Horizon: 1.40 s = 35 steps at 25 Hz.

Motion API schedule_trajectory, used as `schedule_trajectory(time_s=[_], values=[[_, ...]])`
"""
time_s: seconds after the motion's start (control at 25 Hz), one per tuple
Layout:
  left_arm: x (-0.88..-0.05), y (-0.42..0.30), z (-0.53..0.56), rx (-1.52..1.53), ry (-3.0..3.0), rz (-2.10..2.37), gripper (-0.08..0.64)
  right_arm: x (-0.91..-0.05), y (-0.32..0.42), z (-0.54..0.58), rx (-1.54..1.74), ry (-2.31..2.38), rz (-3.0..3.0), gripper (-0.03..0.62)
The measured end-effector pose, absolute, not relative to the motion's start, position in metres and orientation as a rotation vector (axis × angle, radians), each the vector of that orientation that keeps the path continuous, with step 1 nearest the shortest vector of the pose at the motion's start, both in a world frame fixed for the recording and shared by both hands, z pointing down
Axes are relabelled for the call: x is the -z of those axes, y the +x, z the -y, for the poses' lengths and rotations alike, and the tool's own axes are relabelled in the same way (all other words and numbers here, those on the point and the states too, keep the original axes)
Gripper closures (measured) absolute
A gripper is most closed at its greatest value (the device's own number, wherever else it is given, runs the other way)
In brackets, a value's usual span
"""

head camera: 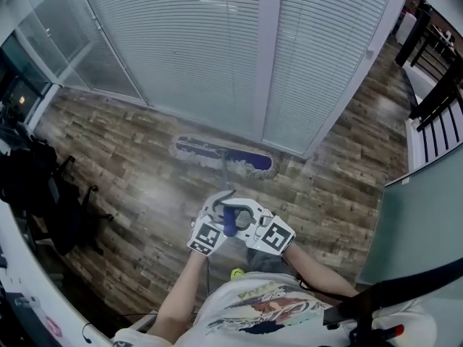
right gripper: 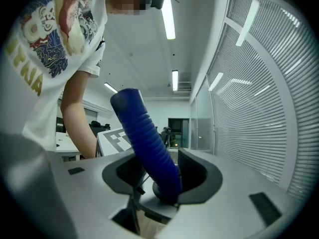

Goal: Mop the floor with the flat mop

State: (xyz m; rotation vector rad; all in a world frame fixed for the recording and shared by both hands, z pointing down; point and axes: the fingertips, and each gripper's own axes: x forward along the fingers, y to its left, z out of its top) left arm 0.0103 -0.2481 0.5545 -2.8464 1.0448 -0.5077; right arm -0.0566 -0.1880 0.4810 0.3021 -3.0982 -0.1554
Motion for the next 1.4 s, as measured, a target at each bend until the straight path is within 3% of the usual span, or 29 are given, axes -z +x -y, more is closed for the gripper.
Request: schedule_trajectory(time_s=[0.24,0.52,1.04,1.4], values=[[-0.551,0.007,0.324,0.533,-2.848,-1.060,0.446,-0.476,-0.059,0.265,0.160,0.317,3.119,0.407],[-0.551,0.008,0.291,0.544,-2.857,-1.064,0.446,-0.477,-0.058,0.233,0.101,0.331,3.111,0.407],[-0.551,0.004,0.047,0.524,-2.864,-1.094,0.445,-0.479,-0.062,-0.012,0.079,0.294,3.084,0.408],[-0.549,0.054,-0.091,0.541,-2.841,-1.173,0.445,-0.476,-0.008,-0.153,0.122,0.195,3.081,0.407]])
